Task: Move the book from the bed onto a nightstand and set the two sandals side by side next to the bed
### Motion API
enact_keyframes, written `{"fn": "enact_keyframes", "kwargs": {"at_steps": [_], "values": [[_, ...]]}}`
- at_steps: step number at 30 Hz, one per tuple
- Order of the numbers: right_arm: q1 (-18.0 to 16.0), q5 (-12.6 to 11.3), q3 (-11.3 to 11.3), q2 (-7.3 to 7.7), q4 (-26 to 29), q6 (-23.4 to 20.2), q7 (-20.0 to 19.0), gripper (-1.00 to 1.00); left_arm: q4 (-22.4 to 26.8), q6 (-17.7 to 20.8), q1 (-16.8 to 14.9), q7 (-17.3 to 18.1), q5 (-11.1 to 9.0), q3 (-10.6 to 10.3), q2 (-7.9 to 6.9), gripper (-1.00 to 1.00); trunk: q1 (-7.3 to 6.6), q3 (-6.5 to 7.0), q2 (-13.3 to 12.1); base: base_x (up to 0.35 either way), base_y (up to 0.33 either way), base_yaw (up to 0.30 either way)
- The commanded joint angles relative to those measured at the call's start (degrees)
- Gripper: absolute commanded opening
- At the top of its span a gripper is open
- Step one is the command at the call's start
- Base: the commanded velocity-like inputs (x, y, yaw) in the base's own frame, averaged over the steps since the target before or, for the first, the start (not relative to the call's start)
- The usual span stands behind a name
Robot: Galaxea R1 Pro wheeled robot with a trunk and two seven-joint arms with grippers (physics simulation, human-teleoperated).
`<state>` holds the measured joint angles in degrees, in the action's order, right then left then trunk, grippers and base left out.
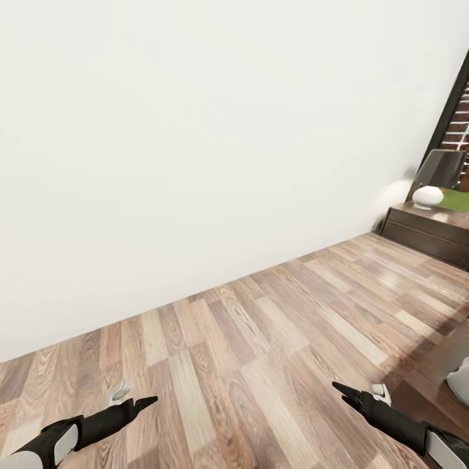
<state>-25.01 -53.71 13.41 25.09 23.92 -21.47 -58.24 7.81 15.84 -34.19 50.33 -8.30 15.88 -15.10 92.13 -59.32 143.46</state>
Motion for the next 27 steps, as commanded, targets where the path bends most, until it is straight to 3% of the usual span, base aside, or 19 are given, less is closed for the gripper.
{"fn": "enact_keyframes", "kwargs": {"at_steps": [1, 27], "values": [[-0.1, -0.6, 0.3, 0.05, 0.0, -0.5, -0.1, 1.0, 0.0, 0.6, 0.0, 0.1, -0.6, -0.1, -0.02, 1.0, 0.01, -0.05, 0.0, 0.17, 0.145, -0.187], [-0.1, -0.6, 0.3, 0.05, -0.7, -0.5, -0.2, 1.0, 0.0, 0.6, 0.0, 0.1, -0.6, -0.1, -0.02, 1.0, 0.01, -0.05, 0.0, 0.17, 0.147, -0.18]]}}
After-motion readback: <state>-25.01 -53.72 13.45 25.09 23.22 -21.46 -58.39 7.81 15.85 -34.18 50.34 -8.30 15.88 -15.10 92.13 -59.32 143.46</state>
